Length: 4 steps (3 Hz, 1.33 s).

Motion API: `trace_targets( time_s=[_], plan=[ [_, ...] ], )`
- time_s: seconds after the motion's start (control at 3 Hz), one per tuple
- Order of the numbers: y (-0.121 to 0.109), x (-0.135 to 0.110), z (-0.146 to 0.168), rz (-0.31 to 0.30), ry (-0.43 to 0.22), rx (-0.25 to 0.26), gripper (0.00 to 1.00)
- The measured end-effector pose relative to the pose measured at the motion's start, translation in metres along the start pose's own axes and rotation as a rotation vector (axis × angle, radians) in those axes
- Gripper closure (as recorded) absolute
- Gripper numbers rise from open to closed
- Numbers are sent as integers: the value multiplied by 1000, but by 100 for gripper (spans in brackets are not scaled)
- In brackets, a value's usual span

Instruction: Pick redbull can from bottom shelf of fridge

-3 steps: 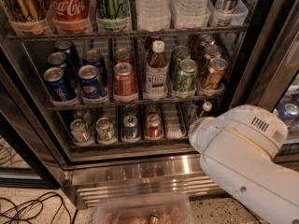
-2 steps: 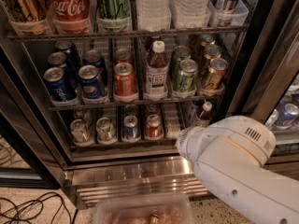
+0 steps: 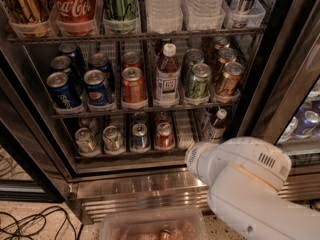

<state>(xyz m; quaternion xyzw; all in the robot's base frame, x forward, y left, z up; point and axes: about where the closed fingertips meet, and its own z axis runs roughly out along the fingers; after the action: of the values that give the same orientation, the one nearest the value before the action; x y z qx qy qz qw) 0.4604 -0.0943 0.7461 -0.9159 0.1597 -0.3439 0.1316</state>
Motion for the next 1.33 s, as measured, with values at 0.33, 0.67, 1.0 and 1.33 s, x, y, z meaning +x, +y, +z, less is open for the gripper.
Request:
trace_targets(
  time_s=[0.33,0.67,1.0,1.33],
  plan=[
    [-23,-12,-2,-108,41,93,100],
    [-45,-12,-14,-214,92,162,100],
    [-60,1,-23,-243,151,180,100],
    [-72,5,2,-181,149,190,100]
  ],
)
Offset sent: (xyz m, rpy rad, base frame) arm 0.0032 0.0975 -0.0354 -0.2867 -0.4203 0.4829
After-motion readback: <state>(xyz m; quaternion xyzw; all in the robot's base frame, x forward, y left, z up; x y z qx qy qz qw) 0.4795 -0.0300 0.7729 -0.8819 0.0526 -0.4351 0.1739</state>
